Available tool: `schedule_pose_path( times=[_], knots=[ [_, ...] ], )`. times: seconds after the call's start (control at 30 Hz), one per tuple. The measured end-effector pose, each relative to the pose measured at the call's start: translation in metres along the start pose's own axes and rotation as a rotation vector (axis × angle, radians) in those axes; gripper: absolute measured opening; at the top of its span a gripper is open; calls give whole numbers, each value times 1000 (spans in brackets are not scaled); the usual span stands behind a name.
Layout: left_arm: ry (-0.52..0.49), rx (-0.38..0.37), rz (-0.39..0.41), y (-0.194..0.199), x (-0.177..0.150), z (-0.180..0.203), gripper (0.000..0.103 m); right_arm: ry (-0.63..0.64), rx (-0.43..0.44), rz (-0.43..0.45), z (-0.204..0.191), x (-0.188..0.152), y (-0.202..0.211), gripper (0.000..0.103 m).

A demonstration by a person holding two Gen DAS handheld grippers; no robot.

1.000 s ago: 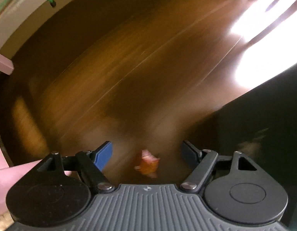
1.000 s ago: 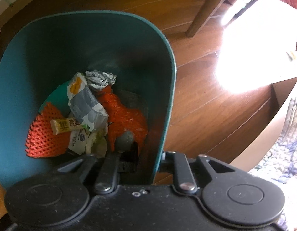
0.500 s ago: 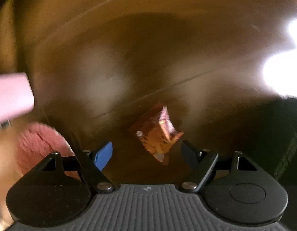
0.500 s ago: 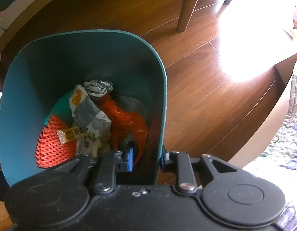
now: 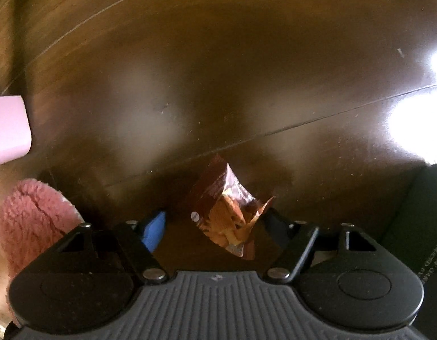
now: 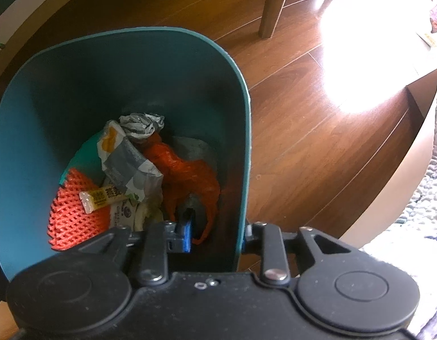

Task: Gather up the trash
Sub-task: 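Lower the left tool to the orange snack wrapper and grasp it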

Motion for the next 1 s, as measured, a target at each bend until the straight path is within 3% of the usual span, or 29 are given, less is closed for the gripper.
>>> schedule_pose_path(
  times=[0.1, 0.17, 0.4, 0.47, 0.57, 0.8, 1.0],
  knots=[
    [-17, -3, 12, 4, 4, -3, 60, -12, -28, 7, 2, -1, -3, 22],
    [-31, -4, 14, 9, 6, -1, 58, -32, -76, 27, 7, -2, -4, 6],
    [-85, 18, 21, 17, 2, 11, 51, -23, -114, 75, 8, -4, 1, 6],
    [-94, 14, 22, 28, 2, 29, 39, -23, -111, 78, 9, -3, 3, 5],
    [-121, 6, 34, 35, 5, 37, 34, -5, -136, 92, 10, -1, 9, 5],
    [-145, 13, 38, 46, 9, 42, 30, 41, -192, 146, 10, 6, 34, 2],
    [-196, 15, 83, 78, 26, 58, 30, 133, -214, 196, -25, 10, 50, 3]
  ],
)
Point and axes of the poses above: each gripper's, at about its wrist camera, not at the fingertips, and y roughly against the way its jaws point, z to its right, x to its top, the point moved 8 cm from there along -y, roughly the way its jaws point, and after that the axes turned 12 degrees about z, right-handed, at the moved point
